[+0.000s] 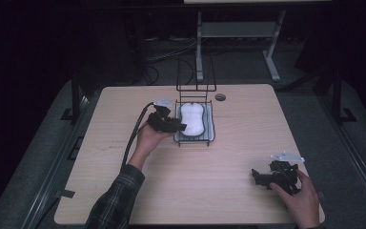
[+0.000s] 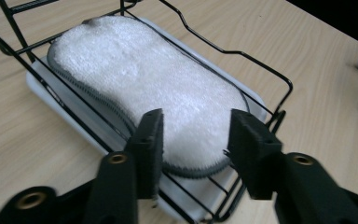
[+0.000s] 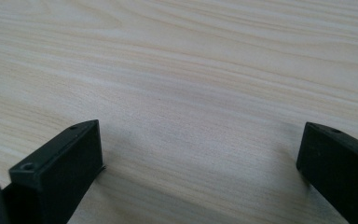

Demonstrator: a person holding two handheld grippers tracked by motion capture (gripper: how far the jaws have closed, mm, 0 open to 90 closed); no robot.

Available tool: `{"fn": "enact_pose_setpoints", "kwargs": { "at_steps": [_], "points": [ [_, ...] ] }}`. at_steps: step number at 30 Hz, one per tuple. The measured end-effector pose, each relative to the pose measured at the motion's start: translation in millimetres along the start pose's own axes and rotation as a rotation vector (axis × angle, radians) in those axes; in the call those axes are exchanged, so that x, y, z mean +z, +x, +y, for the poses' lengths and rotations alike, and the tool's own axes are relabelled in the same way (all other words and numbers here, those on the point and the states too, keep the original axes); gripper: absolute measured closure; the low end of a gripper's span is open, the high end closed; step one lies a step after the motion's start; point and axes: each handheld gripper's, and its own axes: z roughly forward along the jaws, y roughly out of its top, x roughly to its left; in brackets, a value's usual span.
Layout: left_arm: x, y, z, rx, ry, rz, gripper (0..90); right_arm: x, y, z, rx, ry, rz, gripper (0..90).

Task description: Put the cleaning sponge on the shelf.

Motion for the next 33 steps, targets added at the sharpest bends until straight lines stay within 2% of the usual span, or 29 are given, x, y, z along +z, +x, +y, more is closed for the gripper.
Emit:
{"fn": "enact_pose_setpoints", "kwargs": {
  "at_steps": [1,2,5,13,18,23,24,27,28,33],
  "points": [
    [-3.0,-0.7,-1.7,0.001,0.0,0.005,45.9,0.0,0.0,0.0,0.0,0.0,0.0,0.0],
    [-6.1,-1.0,-3.8,0.007,0.0,0.004,45.9,0.0,0.0,0.0,0.0,0.0,0.0,0.0],
    [-16.8,-3.6,-12.6,0.011,0.006,0.025,35.5,0.0,0.0,0.0,0.0,0.0,0.0,0.0],
    [-48.9,-14.3,-46.8,0.045,0.011,0.089,20.8,0.0,0.1,0.0,0.0,0.0,0.0,0.0],
    [-63.1,-23.2,-68.6,0.059,0.028,0.138,16.6,0.0,0.1,0.0,0.001,0.0,0.0,0.0],
    [-73.3,-31.7,-90.4,0.061,0.043,0.167,15.0,0.0,0.1,0.0,0.001,0.0,0.0,0.0],
    [-76.3,-33.9,-98.9,0.061,0.057,0.168,15.0,0.0,0.1,0.0,0.001,0.001,0.0,0.0],
    [-79.0,-35.9,-107.4,0.06,0.067,0.169,15.0,0.0,0.1,0.0,0.001,0.0,0.0,0.0],
    [-81.7,-38.0,-115.1,0.063,0.088,0.17,15.0,0.0,0.1,0.0,0.001,0.0,0.0,0.0],
    [-86.3,-43.3,-129.3,0.071,0.111,0.18,15.0,0.0,0.1,0.0,0.001,0.0,0.0,0.0]
  ]
}}
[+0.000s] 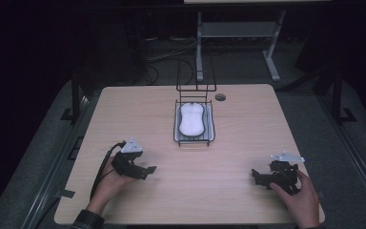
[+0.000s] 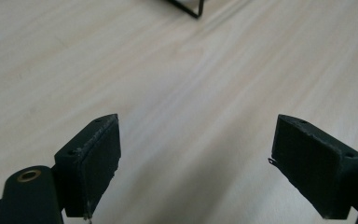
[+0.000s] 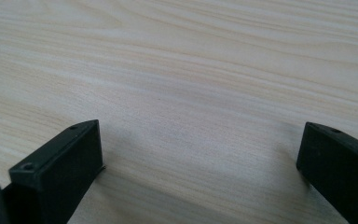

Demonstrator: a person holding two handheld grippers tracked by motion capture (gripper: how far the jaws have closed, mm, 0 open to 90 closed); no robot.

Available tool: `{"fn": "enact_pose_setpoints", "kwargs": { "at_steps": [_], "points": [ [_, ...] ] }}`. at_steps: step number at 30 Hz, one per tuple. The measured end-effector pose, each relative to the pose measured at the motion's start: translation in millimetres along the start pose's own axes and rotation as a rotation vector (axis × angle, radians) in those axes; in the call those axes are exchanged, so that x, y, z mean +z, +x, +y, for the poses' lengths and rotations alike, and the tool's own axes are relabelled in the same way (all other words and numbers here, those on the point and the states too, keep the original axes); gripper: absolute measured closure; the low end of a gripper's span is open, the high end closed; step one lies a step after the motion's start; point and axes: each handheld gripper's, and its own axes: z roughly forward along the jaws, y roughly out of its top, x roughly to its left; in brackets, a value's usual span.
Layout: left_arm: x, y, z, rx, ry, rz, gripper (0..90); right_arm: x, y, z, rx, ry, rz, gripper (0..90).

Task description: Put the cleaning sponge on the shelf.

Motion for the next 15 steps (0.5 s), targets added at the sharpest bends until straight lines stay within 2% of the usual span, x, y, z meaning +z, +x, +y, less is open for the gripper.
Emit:
{"fn": "enact_pose_setpoints", "kwargs": {
  "at_steps": [7,15],
  "points": [
    [-2.8,-5.9,-16.9,0.015,0.02,0.024,14.5,0.0,0.0,0.0,0.0,0.0,0.0,0.0],
    [0.8,-6.9,-26.0,0.026,0.043,0.025,14.4,0.0,0.0,0.0,0.0,0.0,0.0,0.0]
  ]
}}
